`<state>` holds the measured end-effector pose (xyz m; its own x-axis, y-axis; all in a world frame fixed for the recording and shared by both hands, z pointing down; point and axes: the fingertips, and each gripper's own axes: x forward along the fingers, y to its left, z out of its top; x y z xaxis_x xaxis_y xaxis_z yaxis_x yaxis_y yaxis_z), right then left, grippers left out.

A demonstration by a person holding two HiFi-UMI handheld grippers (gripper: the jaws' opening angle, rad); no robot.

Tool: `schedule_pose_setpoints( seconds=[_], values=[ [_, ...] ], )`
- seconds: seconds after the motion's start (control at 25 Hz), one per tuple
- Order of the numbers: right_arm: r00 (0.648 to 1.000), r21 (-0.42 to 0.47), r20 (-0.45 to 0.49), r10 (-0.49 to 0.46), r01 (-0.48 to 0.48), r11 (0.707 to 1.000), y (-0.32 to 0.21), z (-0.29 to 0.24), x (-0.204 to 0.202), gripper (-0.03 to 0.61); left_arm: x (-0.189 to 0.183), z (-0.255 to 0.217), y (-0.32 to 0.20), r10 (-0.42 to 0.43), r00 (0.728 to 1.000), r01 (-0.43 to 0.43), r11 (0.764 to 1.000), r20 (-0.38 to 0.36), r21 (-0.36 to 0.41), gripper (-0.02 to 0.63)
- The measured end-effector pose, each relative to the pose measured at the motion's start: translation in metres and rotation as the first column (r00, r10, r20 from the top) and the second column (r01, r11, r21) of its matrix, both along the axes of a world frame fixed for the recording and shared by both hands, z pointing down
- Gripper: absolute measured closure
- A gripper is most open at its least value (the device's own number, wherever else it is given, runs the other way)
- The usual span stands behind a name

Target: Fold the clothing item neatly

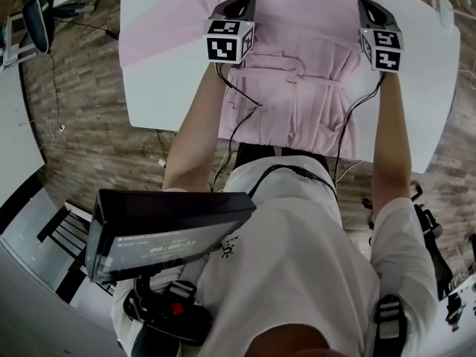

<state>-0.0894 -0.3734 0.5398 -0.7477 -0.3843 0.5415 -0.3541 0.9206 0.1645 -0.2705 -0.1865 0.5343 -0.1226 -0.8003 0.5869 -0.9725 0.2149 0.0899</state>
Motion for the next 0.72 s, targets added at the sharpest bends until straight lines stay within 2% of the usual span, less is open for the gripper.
schedule_pose_setpoints(
  seconds=[0.36, 0.72],
  values=[
    [0.997, 0.060, 0.060, -0.057, 0.053, 0.997, 0.060, -0.054, -0.027, 0.574, 0.016, -0.052, 0.012, 0.055, 0.998, -0.057, 0.993, 0.021, 0.103, 0.601],
    [0.984, 0.107, 0.145, -0.106, 0.091, 0.990, 0.113, -0.099, -0.039, 0.574, 0.034, -0.093, 0.040, 0.056, 0.998, -0.061, 0.973, 0.029, 0.223, 0.601]
  ],
)
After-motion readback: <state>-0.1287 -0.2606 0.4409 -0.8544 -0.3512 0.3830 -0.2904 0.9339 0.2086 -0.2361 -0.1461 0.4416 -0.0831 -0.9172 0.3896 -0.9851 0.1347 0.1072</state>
